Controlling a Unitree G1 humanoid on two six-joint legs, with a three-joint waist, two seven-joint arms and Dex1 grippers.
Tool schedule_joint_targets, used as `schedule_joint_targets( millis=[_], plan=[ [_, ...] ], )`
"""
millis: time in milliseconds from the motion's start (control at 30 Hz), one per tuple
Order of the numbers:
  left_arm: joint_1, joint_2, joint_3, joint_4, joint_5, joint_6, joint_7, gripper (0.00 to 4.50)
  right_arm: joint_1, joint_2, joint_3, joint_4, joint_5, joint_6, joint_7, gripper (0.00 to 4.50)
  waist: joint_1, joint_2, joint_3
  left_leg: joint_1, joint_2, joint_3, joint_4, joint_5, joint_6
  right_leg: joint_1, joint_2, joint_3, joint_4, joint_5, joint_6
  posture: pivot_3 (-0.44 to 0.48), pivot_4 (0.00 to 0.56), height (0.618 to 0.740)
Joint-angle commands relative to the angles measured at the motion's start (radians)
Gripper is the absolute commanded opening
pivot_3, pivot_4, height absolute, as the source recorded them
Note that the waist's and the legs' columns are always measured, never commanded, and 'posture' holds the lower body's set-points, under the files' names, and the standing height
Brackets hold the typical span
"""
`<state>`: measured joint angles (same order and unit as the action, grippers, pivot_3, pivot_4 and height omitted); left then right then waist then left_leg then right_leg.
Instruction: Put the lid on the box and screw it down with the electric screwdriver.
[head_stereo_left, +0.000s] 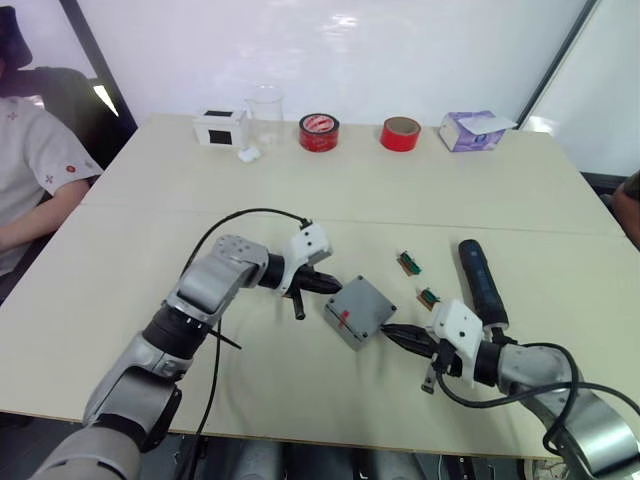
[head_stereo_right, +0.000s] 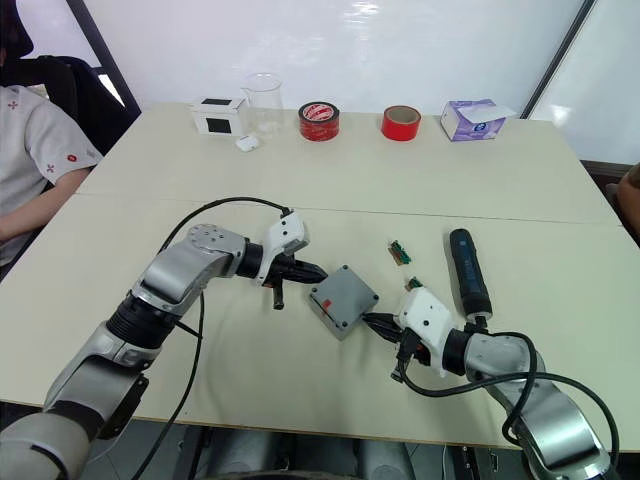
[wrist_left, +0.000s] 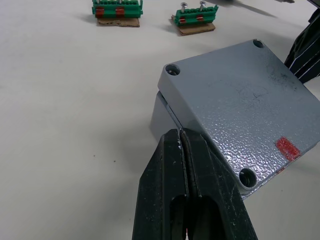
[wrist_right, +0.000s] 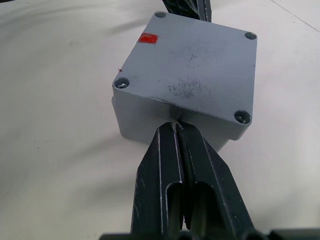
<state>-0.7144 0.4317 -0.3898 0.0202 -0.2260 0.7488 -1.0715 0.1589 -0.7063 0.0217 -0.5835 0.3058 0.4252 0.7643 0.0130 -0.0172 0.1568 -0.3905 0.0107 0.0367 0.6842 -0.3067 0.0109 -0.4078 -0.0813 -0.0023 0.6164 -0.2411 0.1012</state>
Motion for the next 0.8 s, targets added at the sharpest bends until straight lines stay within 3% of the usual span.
schedule_joint_targets(
  millis=[33, 433, 800],
  plan=[
    [-0.002, -0.002, -0.03, -0.033, -0.002, -0.03, -0.029, 0.0, 0.001, 0.005, -0.012, -0.008, 0.002, -0.037, 0.005, 0.05, 0.0, 0.0, 0.0, 0.0, 0.0, 0.0, 0.0, 0.0, 0.0, 0.0, 0.0, 0.0, 0.0, 0.0, 0.0, 0.0, 0.15, 0.74],
    [0.001, 0.014, -0.028, -0.032, 0.011, -0.049, -0.029, 0.0, 0.005, 0.017, -0.005, 0.008, 0.001, -0.068, 0.019, 0.05, 0.0, 0.0, 0.0, 0.0, 0.0, 0.0, 0.0, 0.0, 0.0, 0.0, 0.0, 0.0, 0.0, 0.0, 0.0, 0.0, 0.15, 0.74],
    [0.004, 0.019, -0.028, -0.028, 0.018, -0.06, -0.026, 0.0, -0.044, 0.021, 0.004, -0.057, 0.025, 0.025, 0.002, 0.05, 0.0, 0.0, 0.0, 0.0, 0.0, 0.0, 0.0, 0.0, 0.0, 0.0, 0.0, 0.0, 0.0, 0.0, 0.0, 0.0, 0.15, 0.74]
  ],
)
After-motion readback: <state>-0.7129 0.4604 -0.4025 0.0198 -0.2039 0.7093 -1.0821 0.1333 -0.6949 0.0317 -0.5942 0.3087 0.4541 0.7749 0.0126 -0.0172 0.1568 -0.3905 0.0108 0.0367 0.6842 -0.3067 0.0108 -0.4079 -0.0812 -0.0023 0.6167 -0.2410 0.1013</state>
